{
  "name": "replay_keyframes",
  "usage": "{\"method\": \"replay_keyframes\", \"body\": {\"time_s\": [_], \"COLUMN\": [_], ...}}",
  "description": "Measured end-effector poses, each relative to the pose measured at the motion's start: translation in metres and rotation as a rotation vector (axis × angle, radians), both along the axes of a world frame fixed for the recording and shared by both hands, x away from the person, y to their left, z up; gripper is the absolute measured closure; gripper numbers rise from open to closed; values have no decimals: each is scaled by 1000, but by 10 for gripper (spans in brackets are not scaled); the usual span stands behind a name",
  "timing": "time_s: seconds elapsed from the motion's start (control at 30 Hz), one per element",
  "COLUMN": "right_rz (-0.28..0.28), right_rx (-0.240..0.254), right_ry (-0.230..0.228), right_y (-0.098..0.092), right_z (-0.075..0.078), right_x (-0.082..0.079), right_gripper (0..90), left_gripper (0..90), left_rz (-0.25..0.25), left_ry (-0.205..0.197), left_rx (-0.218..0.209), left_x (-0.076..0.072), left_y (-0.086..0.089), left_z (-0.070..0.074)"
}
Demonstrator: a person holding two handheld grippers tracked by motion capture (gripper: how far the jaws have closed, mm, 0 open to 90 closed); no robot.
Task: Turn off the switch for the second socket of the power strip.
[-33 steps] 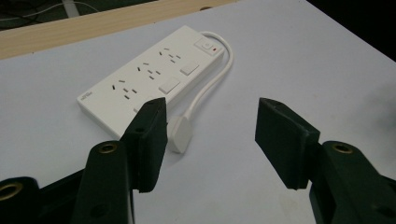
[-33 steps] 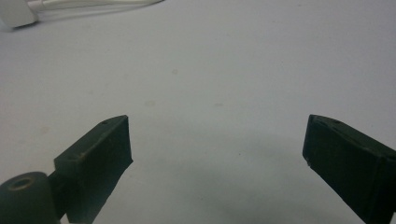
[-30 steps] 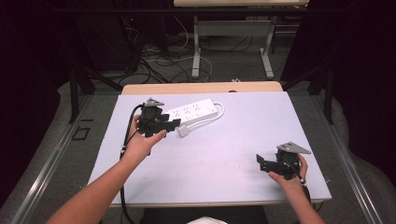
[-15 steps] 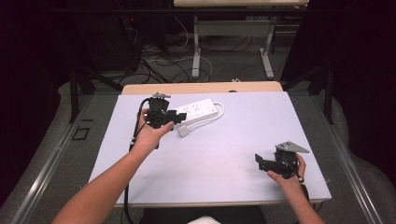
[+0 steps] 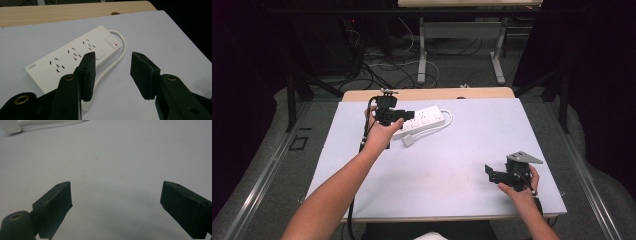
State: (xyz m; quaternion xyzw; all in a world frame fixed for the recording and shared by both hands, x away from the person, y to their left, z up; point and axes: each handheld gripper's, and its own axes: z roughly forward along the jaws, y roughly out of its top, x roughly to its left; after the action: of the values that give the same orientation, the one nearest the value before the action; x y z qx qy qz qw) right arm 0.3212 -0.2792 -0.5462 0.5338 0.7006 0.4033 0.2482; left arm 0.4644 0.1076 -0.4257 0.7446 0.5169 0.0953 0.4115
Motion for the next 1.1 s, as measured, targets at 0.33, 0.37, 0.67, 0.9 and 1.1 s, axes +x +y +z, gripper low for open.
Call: {"method": "replay_keyframes", "body": {"time_s": [0.33, 0.37, 0.67, 0.9, 1.1], "right_rz": [1, 1, 3, 6, 4], "right_rx": [1, 2, 7, 4, 6], "right_ry": [-2, -1, 2, 3, 5], "right_y": [-1, 0, 1, 0, -1], "right_z": [0, 0, 0, -1, -1], "right_x": [0, 0, -1, -1, -2], "right_gripper": [104, 103, 104, 105, 106], "left_gripper": [557, 556, 572, 582, 605], "left_rz": [39, 49, 112, 153, 183], "left_ry": [15, 16, 37, 66, 92], "left_rx": [31, 23, -14, -17, -17], "left_x": [15, 17, 31, 43, 53], "left_y": [-7, -8, -5, -1, 0], "left_z": [-1, -2, -7, -11, -16]}}
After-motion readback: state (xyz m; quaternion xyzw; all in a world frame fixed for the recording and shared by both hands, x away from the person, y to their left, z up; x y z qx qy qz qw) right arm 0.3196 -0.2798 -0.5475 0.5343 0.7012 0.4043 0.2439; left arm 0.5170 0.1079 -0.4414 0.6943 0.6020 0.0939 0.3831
